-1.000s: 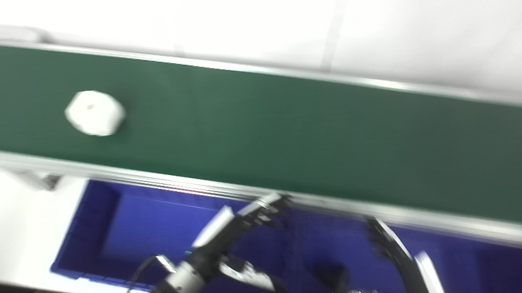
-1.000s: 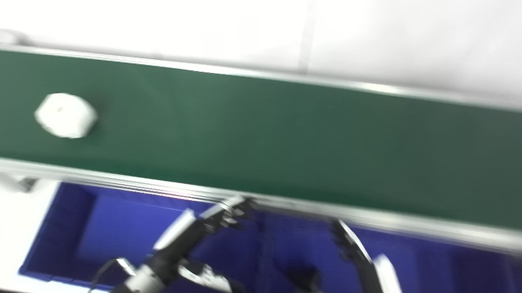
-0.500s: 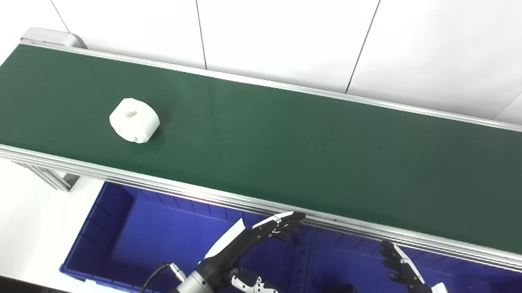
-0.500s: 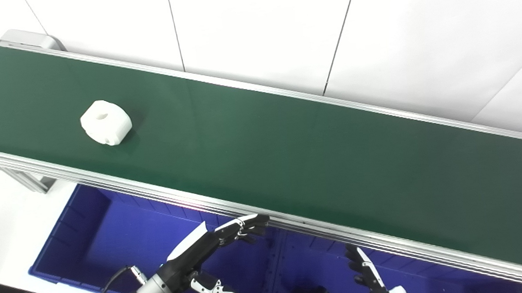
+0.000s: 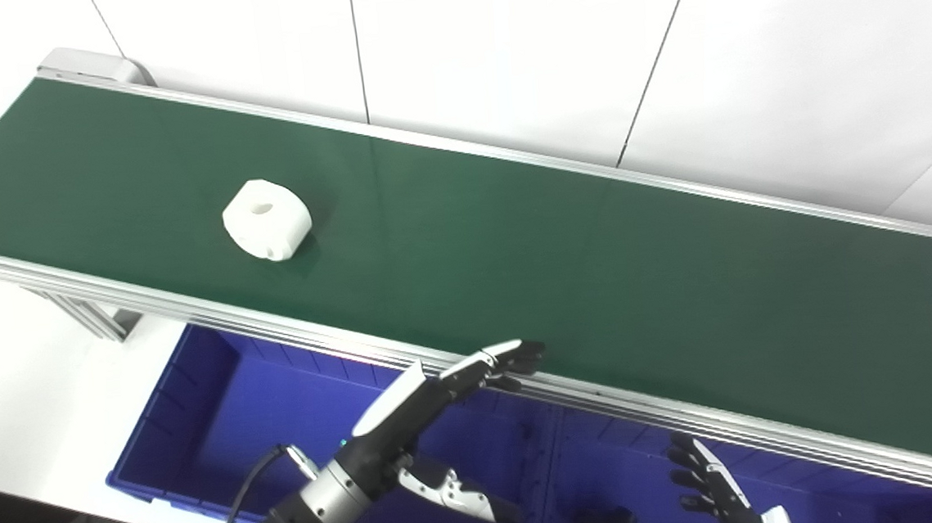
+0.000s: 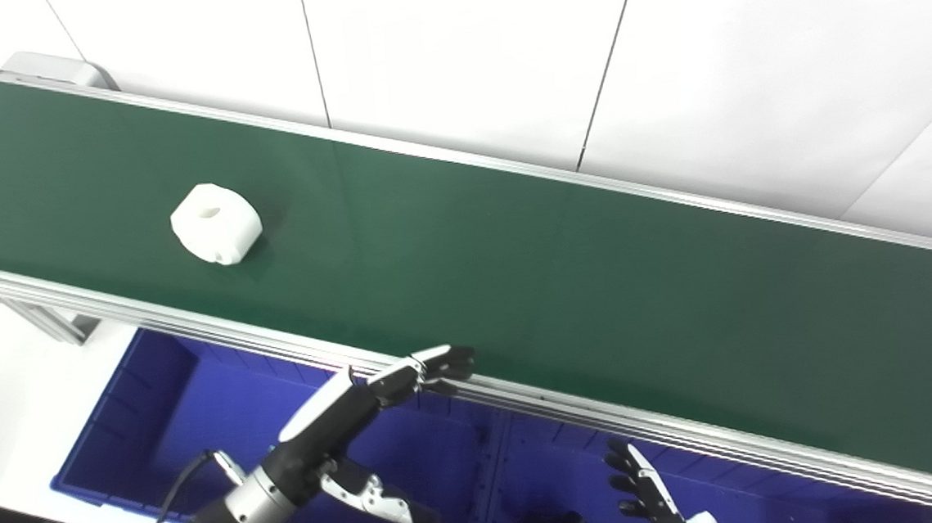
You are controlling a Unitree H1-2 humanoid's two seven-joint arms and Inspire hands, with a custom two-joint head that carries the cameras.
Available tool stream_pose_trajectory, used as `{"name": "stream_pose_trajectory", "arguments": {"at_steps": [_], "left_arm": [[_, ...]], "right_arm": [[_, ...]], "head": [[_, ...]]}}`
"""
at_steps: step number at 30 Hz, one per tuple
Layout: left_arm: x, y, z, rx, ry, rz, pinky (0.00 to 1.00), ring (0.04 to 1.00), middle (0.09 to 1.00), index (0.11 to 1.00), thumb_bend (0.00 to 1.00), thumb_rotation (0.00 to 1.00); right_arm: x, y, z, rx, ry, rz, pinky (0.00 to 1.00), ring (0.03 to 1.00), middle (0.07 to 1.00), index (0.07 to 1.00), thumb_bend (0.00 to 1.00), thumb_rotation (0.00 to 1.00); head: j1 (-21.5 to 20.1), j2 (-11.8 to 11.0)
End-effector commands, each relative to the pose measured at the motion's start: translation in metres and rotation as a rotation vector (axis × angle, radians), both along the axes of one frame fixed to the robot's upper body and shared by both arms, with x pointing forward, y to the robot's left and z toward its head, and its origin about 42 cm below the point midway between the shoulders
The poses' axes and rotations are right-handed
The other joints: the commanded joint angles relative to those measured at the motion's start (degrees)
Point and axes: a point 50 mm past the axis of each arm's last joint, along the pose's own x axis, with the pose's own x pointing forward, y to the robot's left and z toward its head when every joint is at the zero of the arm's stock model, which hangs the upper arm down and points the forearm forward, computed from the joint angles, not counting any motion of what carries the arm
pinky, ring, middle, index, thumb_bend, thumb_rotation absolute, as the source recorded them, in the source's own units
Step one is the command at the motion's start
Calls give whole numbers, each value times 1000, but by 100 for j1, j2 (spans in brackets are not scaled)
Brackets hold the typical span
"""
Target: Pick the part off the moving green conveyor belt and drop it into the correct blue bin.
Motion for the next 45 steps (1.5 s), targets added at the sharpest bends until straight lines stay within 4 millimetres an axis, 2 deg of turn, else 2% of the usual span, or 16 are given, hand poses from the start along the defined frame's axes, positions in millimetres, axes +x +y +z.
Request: {"name": "stream_pose_trajectory", "arguments": {"at_steps": [1,9,16,20,22,24,30,38,45], "left_arm": [[19,11,26,-14,-83,1,799,883,916,917,799,285],[76,53,68,79,-206,44,839,895,924,925,736,228],[120,81,87,200,-270,91,824,873,908,914,741,230],[146,93,89,253,-280,96,831,884,919,924,728,240],[156,98,90,308,-280,107,803,881,923,923,730,225],[169,103,91,359,-287,109,833,896,927,931,723,234],[195,114,89,478,-281,119,819,891,926,931,732,170],[216,124,80,634,-299,130,808,893,934,941,750,50],[227,128,69,756,-328,129,764,865,926,935,809,11]], "right_arm": [[3,5,8,22,-77,7,709,799,843,880,891,153],[9,13,11,30,-98,17,724,805,846,879,889,142],[13,19,11,49,-98,17,748,820,853,879,878,168],[14,21,11,56,-99,19,759,827,856,879,872,178],[15,21,10,58,-103,22,768,831,858,881,865,177],[16,21,10,65,-103,23,777,836,861,883,860,176],[18,22,8,68,-107,25,775,834,857,885,853,149],[20,23,5,62,-113,31,775,833,858,884,849,140],[20,25,3,68,-109,31,780,835,859,888,845,140]], "head": [[-98,50],[-486,290],[-694,345],[-673,328],[-661,317],[-633,304],[-588,260],[-558,225],[-558,230]]}}
